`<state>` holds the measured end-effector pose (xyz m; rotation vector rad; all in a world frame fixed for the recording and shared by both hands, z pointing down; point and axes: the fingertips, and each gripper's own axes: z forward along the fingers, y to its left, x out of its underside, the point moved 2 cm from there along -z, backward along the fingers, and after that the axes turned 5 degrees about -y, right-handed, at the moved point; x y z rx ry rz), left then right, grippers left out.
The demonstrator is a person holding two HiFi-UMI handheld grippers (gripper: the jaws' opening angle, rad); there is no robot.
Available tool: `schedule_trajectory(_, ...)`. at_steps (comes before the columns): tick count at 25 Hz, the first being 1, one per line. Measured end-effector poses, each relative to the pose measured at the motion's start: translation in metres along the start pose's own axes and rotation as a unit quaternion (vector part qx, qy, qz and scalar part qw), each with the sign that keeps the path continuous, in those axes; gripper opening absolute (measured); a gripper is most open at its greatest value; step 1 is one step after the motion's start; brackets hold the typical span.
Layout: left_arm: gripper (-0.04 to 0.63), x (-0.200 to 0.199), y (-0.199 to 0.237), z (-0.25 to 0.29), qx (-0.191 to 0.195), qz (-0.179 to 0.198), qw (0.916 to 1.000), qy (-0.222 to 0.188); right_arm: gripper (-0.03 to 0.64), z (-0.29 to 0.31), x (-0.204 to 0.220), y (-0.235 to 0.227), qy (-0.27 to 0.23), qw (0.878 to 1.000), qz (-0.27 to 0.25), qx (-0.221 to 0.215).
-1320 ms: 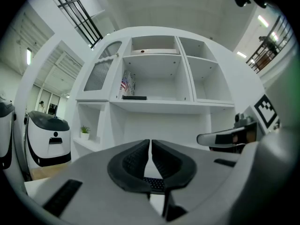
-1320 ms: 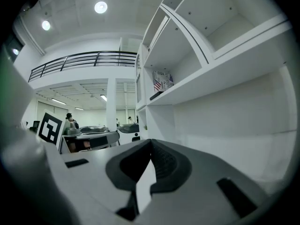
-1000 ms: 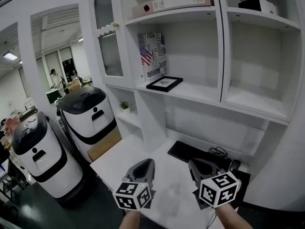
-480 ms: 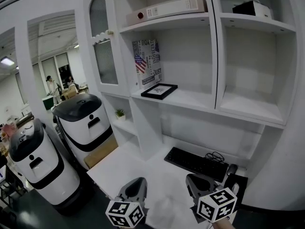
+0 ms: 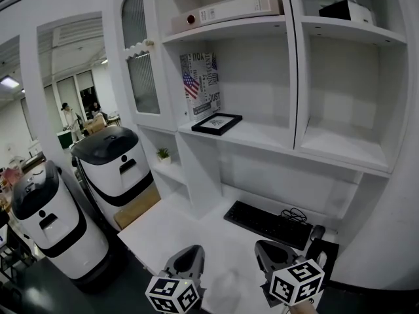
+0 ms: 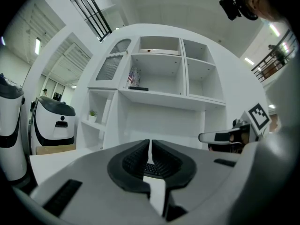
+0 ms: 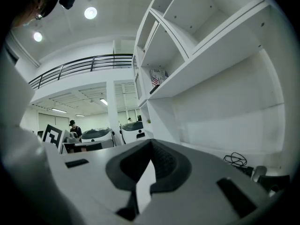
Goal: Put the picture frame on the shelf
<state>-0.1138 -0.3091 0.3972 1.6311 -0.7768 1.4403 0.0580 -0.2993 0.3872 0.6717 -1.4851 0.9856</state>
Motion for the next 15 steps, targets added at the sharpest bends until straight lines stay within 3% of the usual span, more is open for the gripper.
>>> schedule_trajectory(15, 0.028, 0.002, 0.006, 0.006, -0.016, -0.001, 0.9998, 0.007, 0.000, 0.006, 0.013, -0.006, 0.014, 1.000, 0.018, -0.014)
